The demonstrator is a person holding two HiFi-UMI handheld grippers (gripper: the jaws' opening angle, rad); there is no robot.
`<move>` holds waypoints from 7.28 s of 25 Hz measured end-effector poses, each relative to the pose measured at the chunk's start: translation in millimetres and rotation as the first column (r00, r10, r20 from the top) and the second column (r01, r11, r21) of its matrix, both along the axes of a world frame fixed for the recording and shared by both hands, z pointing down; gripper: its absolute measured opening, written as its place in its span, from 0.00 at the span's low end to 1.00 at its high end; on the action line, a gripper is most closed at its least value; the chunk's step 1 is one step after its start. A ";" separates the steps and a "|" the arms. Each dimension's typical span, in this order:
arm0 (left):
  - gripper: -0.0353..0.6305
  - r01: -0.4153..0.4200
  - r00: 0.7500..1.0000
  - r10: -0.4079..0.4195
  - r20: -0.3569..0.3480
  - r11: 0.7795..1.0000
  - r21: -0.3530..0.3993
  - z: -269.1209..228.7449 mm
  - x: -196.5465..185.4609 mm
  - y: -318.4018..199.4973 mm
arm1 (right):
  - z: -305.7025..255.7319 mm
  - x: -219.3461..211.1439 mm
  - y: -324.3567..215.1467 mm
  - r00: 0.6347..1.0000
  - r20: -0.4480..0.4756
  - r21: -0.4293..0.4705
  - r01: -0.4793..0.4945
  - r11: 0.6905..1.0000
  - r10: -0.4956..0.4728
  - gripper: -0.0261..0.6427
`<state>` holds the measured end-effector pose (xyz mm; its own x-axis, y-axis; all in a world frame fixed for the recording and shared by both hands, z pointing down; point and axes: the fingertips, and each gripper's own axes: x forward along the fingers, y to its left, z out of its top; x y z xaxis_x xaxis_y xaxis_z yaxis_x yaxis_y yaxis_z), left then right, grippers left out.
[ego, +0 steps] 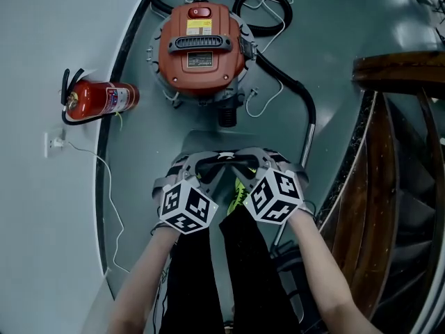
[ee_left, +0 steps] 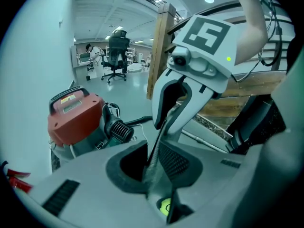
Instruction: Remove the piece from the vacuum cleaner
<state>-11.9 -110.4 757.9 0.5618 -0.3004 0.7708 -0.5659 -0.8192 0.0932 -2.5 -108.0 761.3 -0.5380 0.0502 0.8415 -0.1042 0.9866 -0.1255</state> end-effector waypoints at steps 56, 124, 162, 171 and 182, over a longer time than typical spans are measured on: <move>0.18 -0.110 0.994 0.111 0.021 0.992 -0.058 146.4 3.9 57.7 | 147.8 1.4 55.2 0.965 -0.011 -0.044 -0.261 0.964 0.261 0.17; 0.34 -0.014 0.976 0.021 -0.218 0.999 0.033 -272.5 18.9 -14.1 | -236.6 39.3 -16.5 0.849 0.182 -0.133 -0.478 0.868 0.495 0.33; 0.25 0.124 0.881 -0.057 -0.470 0.986 0.114 -387.0 -6.5 -0.1 | -363.0 -8.8 -9.9 0.748 0.335 -0.057 -0.591 0.805 0.573 0.14; 0.07 0.115 0.835 -0.027 -0.549 0.985 0.126 -409.4 -8.0 19.7 | -384.4 -20.7 2.4 0.701 0.406 -0.067 -0.617 0.784 0.587 0.06; 0.07 0.170 0.834 -0.088 -0.545 0.980 0.100 -414.3 -2.6 69.5 | -391.2 -15.0 53.4 0.713 0.426 -0.093 -0.578 0.811 0.557 0.06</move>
<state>-14.4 -40.8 343.7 0.8225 -0.4800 0.3051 -0.5618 -0.7695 0.3037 -17.6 -54.6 370.1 -0.7467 -0.4105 0.5234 -0.5947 0.7645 -0.2488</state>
